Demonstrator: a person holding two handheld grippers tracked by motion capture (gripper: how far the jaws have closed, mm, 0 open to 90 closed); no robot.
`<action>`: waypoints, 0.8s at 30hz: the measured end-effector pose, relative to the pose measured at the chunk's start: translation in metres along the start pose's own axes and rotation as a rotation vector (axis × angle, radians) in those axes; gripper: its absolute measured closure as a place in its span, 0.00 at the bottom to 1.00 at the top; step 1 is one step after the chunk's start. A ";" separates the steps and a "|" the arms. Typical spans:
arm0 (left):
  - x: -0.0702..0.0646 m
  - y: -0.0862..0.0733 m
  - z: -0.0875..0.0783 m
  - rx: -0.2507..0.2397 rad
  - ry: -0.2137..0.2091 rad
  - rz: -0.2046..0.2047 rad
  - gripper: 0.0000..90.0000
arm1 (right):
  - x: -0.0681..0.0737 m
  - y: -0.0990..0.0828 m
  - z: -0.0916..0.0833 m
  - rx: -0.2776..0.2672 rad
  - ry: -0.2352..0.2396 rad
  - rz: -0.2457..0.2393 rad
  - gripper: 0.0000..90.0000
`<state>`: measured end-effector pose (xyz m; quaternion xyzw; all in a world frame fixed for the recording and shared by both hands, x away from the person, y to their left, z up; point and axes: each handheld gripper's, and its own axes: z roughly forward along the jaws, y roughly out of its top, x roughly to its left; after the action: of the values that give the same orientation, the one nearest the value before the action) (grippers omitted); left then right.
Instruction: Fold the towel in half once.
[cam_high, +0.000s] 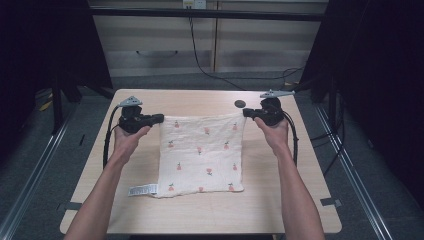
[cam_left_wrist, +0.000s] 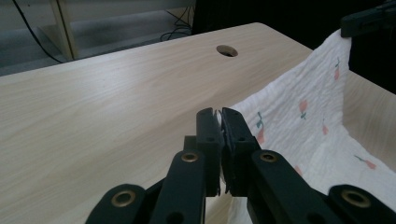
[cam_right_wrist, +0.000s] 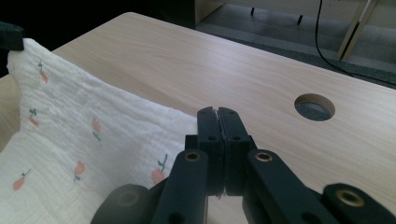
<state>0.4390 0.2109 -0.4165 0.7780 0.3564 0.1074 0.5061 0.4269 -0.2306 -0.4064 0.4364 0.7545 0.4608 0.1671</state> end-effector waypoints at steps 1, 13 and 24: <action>0.000 0.000 -0.001 -0.004 0.001 -0.003 0.96 | 0.001 -0.001 0.001 0.001 0.004 -0.001 0.99; -0.016 -0.019 -0.021 -0.027 -0.016 0.055 0.96 | 0.016 -0.022 -0.005 -0.011 0.049 -0.020 0.99; -0.036 -0.035 -0.035 -0.036 -0.029 0.103 0.96 | 0.032 -0.039 -0.027 -0.013 0.083 -0.055 0.99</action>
<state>0.3786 0.2203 -0.4230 0.7876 0.3063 0.1286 0.5190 0.3716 -0.2264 -0.4204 0.3950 0.7696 0.4784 0.1511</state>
